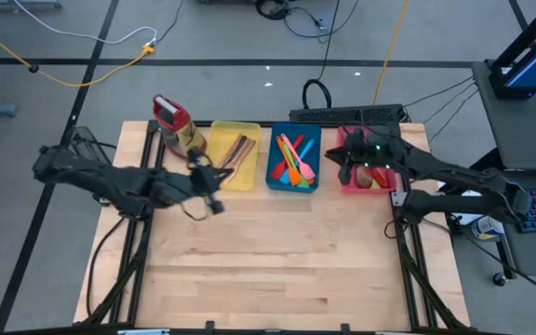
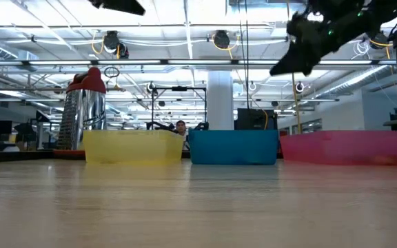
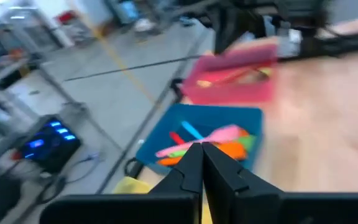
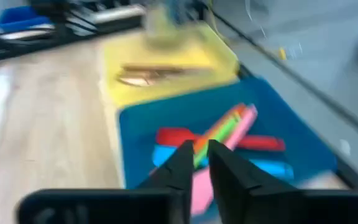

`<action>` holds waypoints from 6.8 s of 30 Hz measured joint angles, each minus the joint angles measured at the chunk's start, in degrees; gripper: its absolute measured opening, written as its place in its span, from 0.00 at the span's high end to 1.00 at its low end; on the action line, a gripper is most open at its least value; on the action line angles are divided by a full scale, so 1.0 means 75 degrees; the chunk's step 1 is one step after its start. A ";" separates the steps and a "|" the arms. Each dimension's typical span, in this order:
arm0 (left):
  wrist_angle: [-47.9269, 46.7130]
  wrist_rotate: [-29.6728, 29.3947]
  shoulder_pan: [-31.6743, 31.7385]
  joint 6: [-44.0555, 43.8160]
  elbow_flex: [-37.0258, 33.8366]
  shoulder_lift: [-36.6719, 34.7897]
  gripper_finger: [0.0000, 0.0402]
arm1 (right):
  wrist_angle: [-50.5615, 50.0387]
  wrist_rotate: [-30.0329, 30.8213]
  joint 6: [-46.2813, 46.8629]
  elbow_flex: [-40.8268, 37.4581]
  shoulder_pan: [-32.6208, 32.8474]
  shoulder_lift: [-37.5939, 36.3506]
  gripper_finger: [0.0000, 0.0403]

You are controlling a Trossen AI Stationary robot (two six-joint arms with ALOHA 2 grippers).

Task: Pick & Place Kitchen Items
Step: Return to Home Position

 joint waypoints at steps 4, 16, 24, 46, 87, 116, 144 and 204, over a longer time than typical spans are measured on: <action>-0.0774 0.1037 0.0148 -0.0050 -0.0200 -0.1201 0.99 | 0.0234 -0.0176 -0.0826 0.0000 0.0586 -0.0476 0.99; 0.0830 0.1953 0.0277 0.0431 -0.3639 -0.4845 0.98 | 0.0100 -0.0409 -0.1646 -0.0510 0.1283 -0.1726 1.00; 0.3189 0.3121 0.0277 0.1713 -0.5667 -0.6187 0.98 | 0.0406 -0.1413 -0.1465 -0.1252 0.1283 -0.2864 1.00; 0.2914 0.3557 0.0277 0.1520 -0.6658 -0.7557 0.99 | 0.0563 -0.1593 -0.0538 -0.3786 0.1277 -0.6601 0.99; 0.3572 0.3517 0.0277 0.0704 -0.7017 -0.7543 0.92 | 0.2685 -0.1749 0.0510 -0.5193 0.1277 -0.6803 0.99; 0.3572 0.3514 0.0275 0.0690 -0.7012 -0.7543 0.92 | 0.2685 -0.1747 0.0510 -0.5202 0.1277 -0.6803 0.99; 0.3572 0.3513 0.0276 0.0683 -0.7012 -0.7543 0.92 | 0.2684 -0.1747 0.0509 -0.5202 0.1277 -0.6801 0.99; 0.3572 0.3511 0.0277 0.0689 -0.7012 -0.7540 0.92 | 0.2684 -0.1747 0.0508 -0.5202 0.1277 -0.6800 0.99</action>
